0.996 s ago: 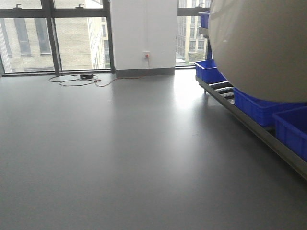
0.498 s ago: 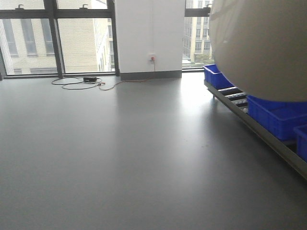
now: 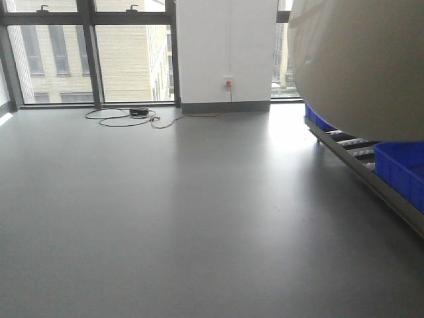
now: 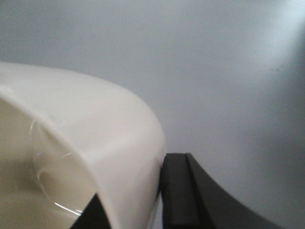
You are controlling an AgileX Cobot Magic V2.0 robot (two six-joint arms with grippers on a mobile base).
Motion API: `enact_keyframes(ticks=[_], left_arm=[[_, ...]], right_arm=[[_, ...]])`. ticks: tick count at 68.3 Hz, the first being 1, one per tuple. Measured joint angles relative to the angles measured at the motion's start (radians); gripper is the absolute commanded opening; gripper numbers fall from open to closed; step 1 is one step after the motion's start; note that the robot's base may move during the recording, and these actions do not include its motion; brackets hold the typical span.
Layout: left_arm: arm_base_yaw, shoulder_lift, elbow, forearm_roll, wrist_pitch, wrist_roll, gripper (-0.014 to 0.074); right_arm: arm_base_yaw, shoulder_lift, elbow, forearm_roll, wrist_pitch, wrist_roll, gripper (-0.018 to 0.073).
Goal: Move white bin to right shelf second layer
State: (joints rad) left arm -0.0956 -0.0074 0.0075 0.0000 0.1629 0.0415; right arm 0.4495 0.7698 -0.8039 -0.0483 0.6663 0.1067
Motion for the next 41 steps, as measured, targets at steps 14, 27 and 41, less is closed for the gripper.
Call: enact_keyframes(ticks=[14,27,41], left_arm=[[0.0,0.0,0.0,0.0,0.0,0.0,0.0085],[0.0,0.0,0.0,0.0,0.0,0.0,0.0085],[0.0,0.0,0.0,0.0,0.0,0.0,0.0085]], right_arm=[[0.0,0.0,0.0,0.0,0.0,0.0,0.0056],[0.0,0.0,0.0,0.0,0.0,0.0,0.0056],[0.0,0.0,0.0,0.0,0.0,0.0,0.0056]])
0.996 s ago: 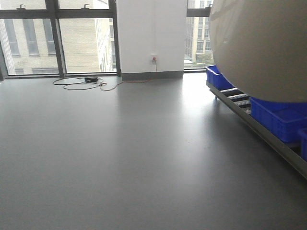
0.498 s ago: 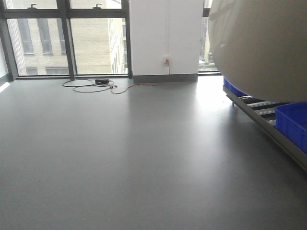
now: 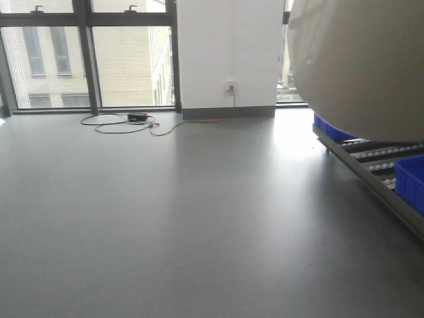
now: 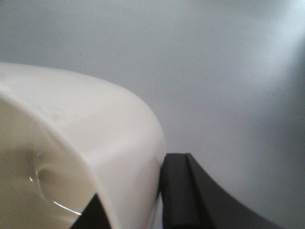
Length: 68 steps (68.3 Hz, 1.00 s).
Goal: Move white bin to right shelf second layer
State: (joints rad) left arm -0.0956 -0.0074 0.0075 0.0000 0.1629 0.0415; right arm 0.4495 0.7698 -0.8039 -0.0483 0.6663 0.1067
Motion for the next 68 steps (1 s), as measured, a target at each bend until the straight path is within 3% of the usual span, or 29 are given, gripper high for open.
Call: enact_keyframes(ticks=[68], left_arm=[[0.0,0.0,0.0,0.0,0.0,0.0,0.0085]], right_arm=[[0.0,0.0,0.0,0.0,0.0,0.0,0.0056]])
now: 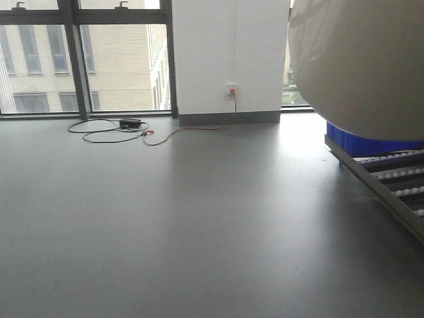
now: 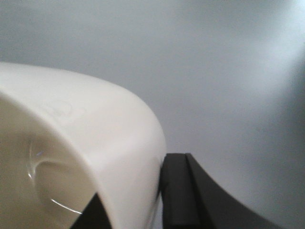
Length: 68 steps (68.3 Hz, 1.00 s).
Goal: Move white bin to right shelf second layer
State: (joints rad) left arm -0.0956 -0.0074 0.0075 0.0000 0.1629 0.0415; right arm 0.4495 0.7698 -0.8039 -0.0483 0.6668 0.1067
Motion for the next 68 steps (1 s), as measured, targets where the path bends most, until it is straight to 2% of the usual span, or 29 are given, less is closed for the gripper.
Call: enact_keyframes(ticks=[68], left_arm=[[0.0,0.0,0.0,0.0,0.0,0.0,0.0085]], right_arm=[[0.0,0.0,0.001,0.0,0.0,0.0,0.0056]])
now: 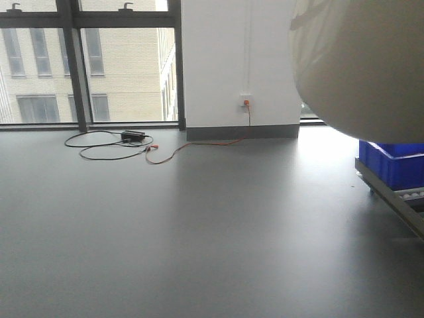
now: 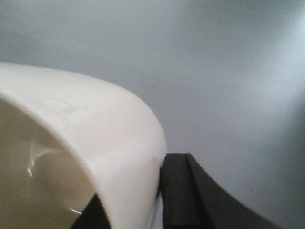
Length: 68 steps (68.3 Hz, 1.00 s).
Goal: Move white bin to right shelf second layer
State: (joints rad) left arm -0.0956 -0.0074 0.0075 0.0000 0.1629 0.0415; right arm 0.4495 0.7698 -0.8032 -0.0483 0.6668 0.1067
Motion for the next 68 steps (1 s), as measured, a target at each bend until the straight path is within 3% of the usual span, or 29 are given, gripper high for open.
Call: enact_keyframes(ticks=[68], left_arm=[[0.0,0.0,0.0,0.0,0.0,0.0,0.0085]], right_arm=[[0.0,0.0,0.0,0.0,0.0,0.0,0.0056]])
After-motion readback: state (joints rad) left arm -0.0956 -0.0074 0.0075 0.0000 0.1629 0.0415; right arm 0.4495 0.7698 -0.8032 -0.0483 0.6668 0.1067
